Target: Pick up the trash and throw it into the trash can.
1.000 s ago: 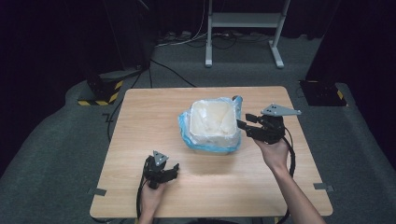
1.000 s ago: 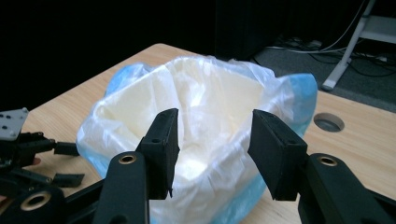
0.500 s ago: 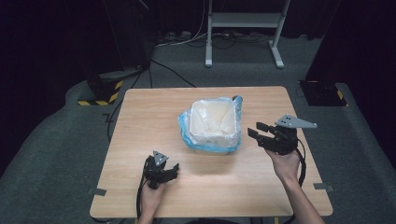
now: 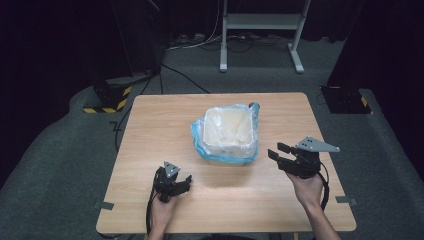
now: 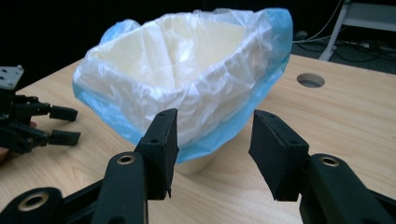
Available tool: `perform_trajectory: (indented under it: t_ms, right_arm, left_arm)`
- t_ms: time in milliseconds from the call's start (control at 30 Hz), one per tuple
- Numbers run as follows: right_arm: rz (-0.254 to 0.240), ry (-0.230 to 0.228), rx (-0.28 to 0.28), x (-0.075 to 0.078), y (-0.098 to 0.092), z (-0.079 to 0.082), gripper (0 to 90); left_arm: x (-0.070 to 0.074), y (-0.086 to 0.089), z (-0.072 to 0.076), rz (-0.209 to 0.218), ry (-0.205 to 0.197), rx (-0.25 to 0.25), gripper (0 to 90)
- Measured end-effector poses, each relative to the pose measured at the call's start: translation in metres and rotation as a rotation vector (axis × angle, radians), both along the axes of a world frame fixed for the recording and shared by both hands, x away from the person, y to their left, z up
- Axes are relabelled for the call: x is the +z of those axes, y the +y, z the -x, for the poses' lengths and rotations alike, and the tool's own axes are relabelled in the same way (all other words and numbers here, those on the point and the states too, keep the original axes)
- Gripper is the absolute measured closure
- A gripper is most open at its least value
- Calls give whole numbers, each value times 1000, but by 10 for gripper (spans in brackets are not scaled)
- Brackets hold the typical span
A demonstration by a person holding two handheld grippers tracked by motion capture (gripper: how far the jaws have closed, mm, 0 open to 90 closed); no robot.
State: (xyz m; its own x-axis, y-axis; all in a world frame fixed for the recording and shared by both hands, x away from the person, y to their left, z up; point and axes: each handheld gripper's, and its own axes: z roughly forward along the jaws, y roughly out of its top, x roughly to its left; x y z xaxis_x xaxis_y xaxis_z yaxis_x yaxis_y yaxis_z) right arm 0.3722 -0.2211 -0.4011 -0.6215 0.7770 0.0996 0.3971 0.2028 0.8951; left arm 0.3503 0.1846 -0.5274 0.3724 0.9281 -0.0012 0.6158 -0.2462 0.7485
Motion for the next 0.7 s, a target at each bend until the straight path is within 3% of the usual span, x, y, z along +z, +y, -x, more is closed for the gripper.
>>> perform_trajectory:
  t_ms: [600,700]
  right_arm:
    - [19,51,-19,-41,1,12,510]
    - [25,82,-32,-56,0,11,508]
  left_arm:
    - [0,0,0,0,0,0,301]
    - [0,0,0,0,0,0,301]
